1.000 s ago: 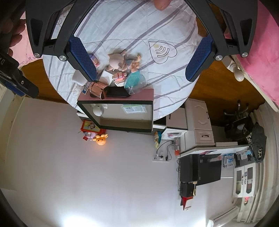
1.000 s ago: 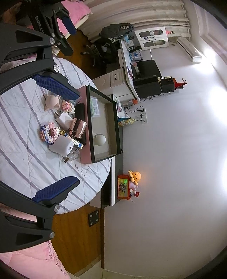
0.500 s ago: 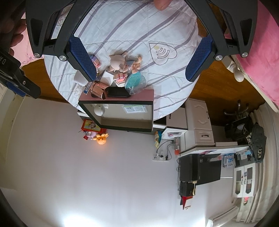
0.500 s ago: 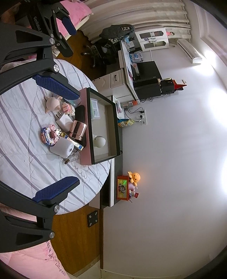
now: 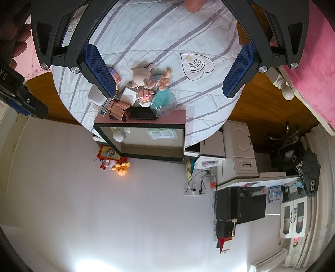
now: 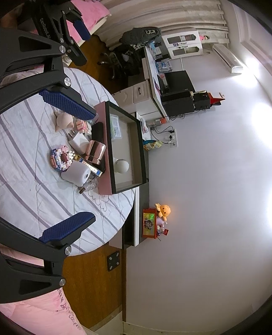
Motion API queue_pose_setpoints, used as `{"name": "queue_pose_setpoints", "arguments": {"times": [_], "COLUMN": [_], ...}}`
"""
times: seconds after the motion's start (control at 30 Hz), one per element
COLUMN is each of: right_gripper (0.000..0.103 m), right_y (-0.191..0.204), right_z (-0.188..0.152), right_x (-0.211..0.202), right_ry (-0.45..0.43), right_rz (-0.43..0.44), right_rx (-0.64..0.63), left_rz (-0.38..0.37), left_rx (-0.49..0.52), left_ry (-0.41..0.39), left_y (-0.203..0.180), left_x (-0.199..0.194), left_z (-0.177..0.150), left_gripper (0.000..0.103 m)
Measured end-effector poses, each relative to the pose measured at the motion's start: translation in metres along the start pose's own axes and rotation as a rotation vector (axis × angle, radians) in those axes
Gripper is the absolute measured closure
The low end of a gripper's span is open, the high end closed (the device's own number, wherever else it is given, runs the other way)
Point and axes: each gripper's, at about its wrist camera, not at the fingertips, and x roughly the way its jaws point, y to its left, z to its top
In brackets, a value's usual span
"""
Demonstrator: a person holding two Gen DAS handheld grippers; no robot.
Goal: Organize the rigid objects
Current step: 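Withdraw both tools from the pink box, then grasp the baby doll with the left tool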
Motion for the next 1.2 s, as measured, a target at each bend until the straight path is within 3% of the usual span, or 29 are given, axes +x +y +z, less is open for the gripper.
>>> {"name": "queue_pose_setpoints", "arguments": {"times": [0.73,1.03,1.2], "right_gripper": [0.012,0.012,0.012], "right_y": [-0.005,-0.010,-0.014], "right_z": [-0.004,-0.005,-0.012], "right_x": [0.018,0.043,0.070], "right_ry": [0.047,0.094,0.162], "right_rz": [-0.005,-0.028,-0.037], "right_rx": [-0.002,-0.010,-0.016], "left_rz": [0.015,0.003,-0.007], "left_rx": [0.024,0.023,0.023], "left_ry": [0.047,0.104,0.179], "left_y": [-0.005,-0.007,-0.009], "left_x": [0.015,0.047,0.080], "left_z": [-0.002,-0.006,-0.017], "left_gripper": [0.000,0.000,0.000]}}
